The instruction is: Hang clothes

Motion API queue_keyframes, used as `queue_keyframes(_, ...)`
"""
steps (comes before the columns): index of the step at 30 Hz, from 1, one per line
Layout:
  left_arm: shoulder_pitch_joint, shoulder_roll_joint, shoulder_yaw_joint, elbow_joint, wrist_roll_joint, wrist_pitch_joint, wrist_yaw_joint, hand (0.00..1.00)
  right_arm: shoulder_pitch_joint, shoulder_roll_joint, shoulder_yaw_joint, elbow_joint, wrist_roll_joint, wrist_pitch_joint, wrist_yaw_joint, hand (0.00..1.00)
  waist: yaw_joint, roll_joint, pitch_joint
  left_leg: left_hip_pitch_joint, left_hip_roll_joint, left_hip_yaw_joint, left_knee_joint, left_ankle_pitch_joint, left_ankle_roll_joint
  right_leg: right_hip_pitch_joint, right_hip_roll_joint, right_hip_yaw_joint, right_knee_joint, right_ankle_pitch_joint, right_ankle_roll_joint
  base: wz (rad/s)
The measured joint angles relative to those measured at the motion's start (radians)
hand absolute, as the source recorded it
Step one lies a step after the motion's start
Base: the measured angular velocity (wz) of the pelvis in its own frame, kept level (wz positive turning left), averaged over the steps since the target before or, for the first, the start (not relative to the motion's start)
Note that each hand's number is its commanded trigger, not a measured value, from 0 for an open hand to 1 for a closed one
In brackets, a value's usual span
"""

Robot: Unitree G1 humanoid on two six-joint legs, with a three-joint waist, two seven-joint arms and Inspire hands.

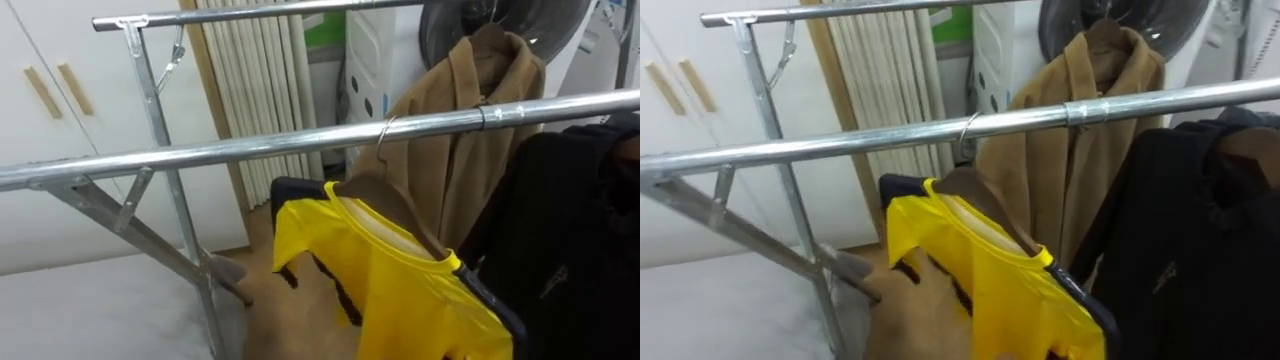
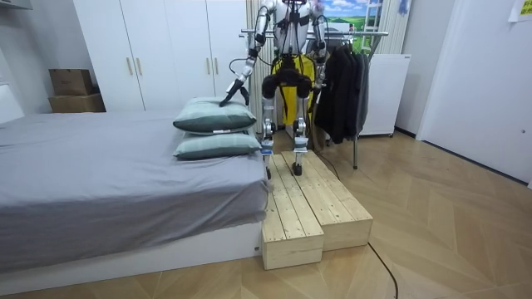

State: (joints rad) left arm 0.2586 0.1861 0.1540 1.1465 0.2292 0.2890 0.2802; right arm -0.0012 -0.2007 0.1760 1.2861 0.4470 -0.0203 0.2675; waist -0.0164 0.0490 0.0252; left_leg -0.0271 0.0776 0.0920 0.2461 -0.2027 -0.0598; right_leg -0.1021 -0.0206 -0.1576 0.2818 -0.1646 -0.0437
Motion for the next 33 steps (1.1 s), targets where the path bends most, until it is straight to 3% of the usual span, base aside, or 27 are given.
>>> queue_keyframes(2,-0.036,0.006,-0.025,-0.021,0.020,-0.009,0.000,0.00,-0.013,0.003,0.000,0.000,-0.041,0.000,-0.001,0.00,-0.012,-0.001,0.0009,-0.055,0.002,0.028,0.026,0.027,0.003,0.005,-0.025,-0.091,-0.004,-0.007,-0.003,1.41)
queue_keyframes(4,-0.095,0.013,-0.064,-0.046,0.020,-0.030,0.005,0.00,-0.014,0.002,-0.003,0.007,-0.060,0.012,-0.003,0.00,-0.004,-0.019,0.0032,-0.087,0.012,0.198,-0.004,0.103,0.027,0.021,-0.068,-0.222,-0.008,-0.026,-0.004,1.70)
queue_keyframes(5,-0.103,0.013,-0.071,-0.050,0.020,-0.039,0.008,0.00,-0.016,0.002,-0.003,0.007,-0.061,0.018,-0.002,0.00,0.002,-0.026,0.0028,-0.090,0.013,0.233,-0.021,0.120,0.032,0.022,-0.081,-0.251,-0.012,-0.029,-0.006,1.47)
queue_keyframes(6,-0.117,0.012,-0.087,-0.058,0.024,-0.061,0.008,0.00,-0.014,0.002,-0.004,0.007,-0.060,0.027,-0.001,0.00,0.010,-0.034,0.0016,-0.095,0.023,0.297,-0.007,0.131,0.037,0.035,-0.097,-0.314,-0.017,-0.036,-0.011,1.07)
queue_keyframes(7,-0.123,0.010,-0.095,-0.059,0.030,-0.070,0.007,0.00,-0.013,0.001,-0.006,0.006,-0.061,0.031,-0.002,0.00,0.015,-0.035,-0.0023,-0.094,0.037,0.336,0.019,0.120,0.042,0.045,-0.102,-0.345,-0.019,-0.038,-0.010,1.31)
queue_keyframes(9,-0.119,0.003,-0.101,-0.059,0.063,-0.109,-0.007,0.00,-0.009,0.001,-0.014,0.003,-0.088,0.063,-0.004,0.00,0.024,-0.042,-0.0053,-0.059,0.079,0.449,0.121,0.058,0.055,0.097,-0.116,-0.468,-0.024,-0.052,-0.007,1.28)
queue_keyframes(11,-0.121,0.005,-0.101,-0.060,0.069,-0.134,-0.019,0.00,-0.008,-0.001,-0.017,0.002,-0.100,0.077,-0.009,0.00,0.025,-0.041,-0.0068,-0.022,0.101,0.487,0.148,0.016,0.055,0.128,-0.119,-0.546,-0.023,-0.066,0.000,1.30)
queue_keyframes(14,-0.123,0.002,-0.104,-0.071,0.082,-0.183,-0.032,0.00,-0.008,-0.001,-0.023,0.002,-0.099,0.092,-0.037,0.00,0.045,-0.039,-0.0102,0.044,0.100,0.513,0.112,-0.018,0.020,0.161,-0.124,-0.635,-0.019,-0.075,0.013,0.97)
queue_keyframes(15,-0.123,-0.001,-0.107,-0.077,0.088,-0.196,-0.036,0.00,-0.012,-0.002,-0.026,0.002,-0.098,0.101,-0.044,0.00,0.048,-0.040,-0.0118,0.054,0.087,0.507,0.086,-0.020,0.016,0.173,-0.132,-0.666,-0.013,-0.079,0.021,0.75)
queue_keyframes(18,-0.127,-0.017,-0.111,-0.077,0.087,-0.228,-0.042,0.00,-0.007,-0.001,-0.049,0.002,-0.096,0.116,-0.052,0.00,0.050,-0.048,-0.0272,0.072,0.056,0.500,0.053,-0.022,0.021,0.222,-0.166,-0.733,0.013,-0.085,0.050,0.76)
queue_keyframes(21,-0.128,-0.024,-0.111,-0.074,0.088,-0.266,-0.068,0.00,-0.007,0.001,-0.108,0.002,-0.096,0.126,-0.060,0.00,0.049,-0.052,-0.0324,0.089,0.024,0.439,0.032,-0.035,0.043,0.267,-0.216,-0.778,0.087,-0.092,0.078,0.66)
queue_keyframes(23,-0.132,-0.028,-0.111,-0.074,0.087,-0.292,-0.084,0.00,-0.004,0.006,-0.144,0.002,-0.109,0.123,-0.068,0.00,0.039,-0.055,-0.0337,0.089,-0.004,0.376,0.031,-0.044,0.058,0.281,-0.241,-0.751,0.137,-0.085,0.083,1.04)
queue_keyframes(24,-0.134,-0.033,-0.111,-0.076,0.086,-0.314,-0.093,0.00,0.007,0.013,-0.170,0.002,-0.132,0.124,-0.072,0.00,0.027,-0.062,-0.0335,0.087,-0.023,0.321,0.040,-0.052,0.073,0.291,-0.251,-0.690,0.166,-0.077,0.081,1.35)
queue_keyframes(25,-0.135,-0.036,-0.113,-0.076,0.085,-0.326,-0.096,0.00,0.014,0.014,-0.176,0.002,-0.141,0.124,-0.076,0.00,0.021,-0.064,-0.0345,0.085,-0.028,0.293,0.049,-0.057,0.082,0.293,-0.253,-0.640,0.182,-0.071,0.075,1.56)
queue_keyframes(26,-0.138,-0.046,-0.124,-0.077,0.083,-0.348,-0.097,0.00,0.034,0.015,-0.182,0.003,-0.149,0.125,-0.083,0.00,0.019,-0.062,-0.0315,0.084,-0.036,0.224,0.068,-0.067,0.098,0.290,-0.246,-0.511,0.215,-0.055,0.052,1.61)
queue_keyframes(27,-0.145,-0.058,-0.135,-0.077,0.065,-0.363,-0.098,0.00,0.057,0.016,-0.202,0.003,-0.152,0.125,-0.085,0.00,0.019,-0.058,-0.0365,0.089,-0.041,0.155,0.081,-0.075,0.111,0.268,-0.221,-0.384,0.240,-0.046,0.040,1.54)
queue_keyframes(28,-0.148,-0.063,-0.139,-0.078,0.050,-0.369,-0.099,0.00,0.065,0.018,-0.209,0.003,-0.153,0.125,-0.086,0.00,0.020,-0.058,-0.0428,0.088,-0.043,0.127,0.079,-0.077,0.114,0.259,-0.201,-0.323,0.233,-0.055,0.047,1.32)
queue_keyframes(29,-0.158,-0.072,-0.138,-0.078,0.032,-0.380,-0.099,0.00,0.066,0.023,-0.213,0.001,-0.159,0.122,-0.089,0.00,0.022,-0.052,-0.0474,0.091,-0.045,0.084,0.072,-0.077,0.115,0.237,-0.158,-0.228,0.196,-0.085,0.071,1.04)
queue_keyframes(30,-0.166,-0.075,-0.136,-0.078,0.012,-0.387,-0.099,0.00,0.065,0.034,-0.225,0.000,-0.170,0.118,-0.094,0.00,0.023,-0.059,-0.0461,0.095,-0.045,0.051,0.068,-0.074,0.115,0.208,-0.131,-0.178,0.147,-0.095,0.075,1.07)
queue_keyframes(31,-0.169,-0.073,-0.130,-0.078,-0.008,-0.395,-0.099,0.00,0.064,0.048,-0.240,0.000,-0.174,0.117,-0.103,0.00,0.025,-0.072,-0.0435,0.103,-0.048,0.028,0.065,-0.074,0.114,0.190,-0.097,-0.130,0.068,-0.075,0.077,0.78)
queue_keyframes(32,-0.169,-0.071,-0.123,-0.078,-0.024,-0.402,-0.099,0.00,0.063,0.056,-0.241,0.000,-0.177,0.117,-0.111,0.00,0.027,-0.083,-0.0423,0.110,-0.057,0.015,0.063,-0.073,0.113,0.187,-0.088,-0.103,0.022,-0.025,0.081,0.74)
queue_keyframes(33,-0.167,-0.071,-0.117,-0.075,-0.042,-0.407,-0.104,0.00,0.066,0.059,-0.242,-0.001,-0.181,0.117,-0.119,0.00,0.029,-0.096,-0.0397,0.123,-0.063,-0.012,0.061,-0.079,0.106,0.203,-0.085,-0.084,0.000,-0.014,0.104,0.51)
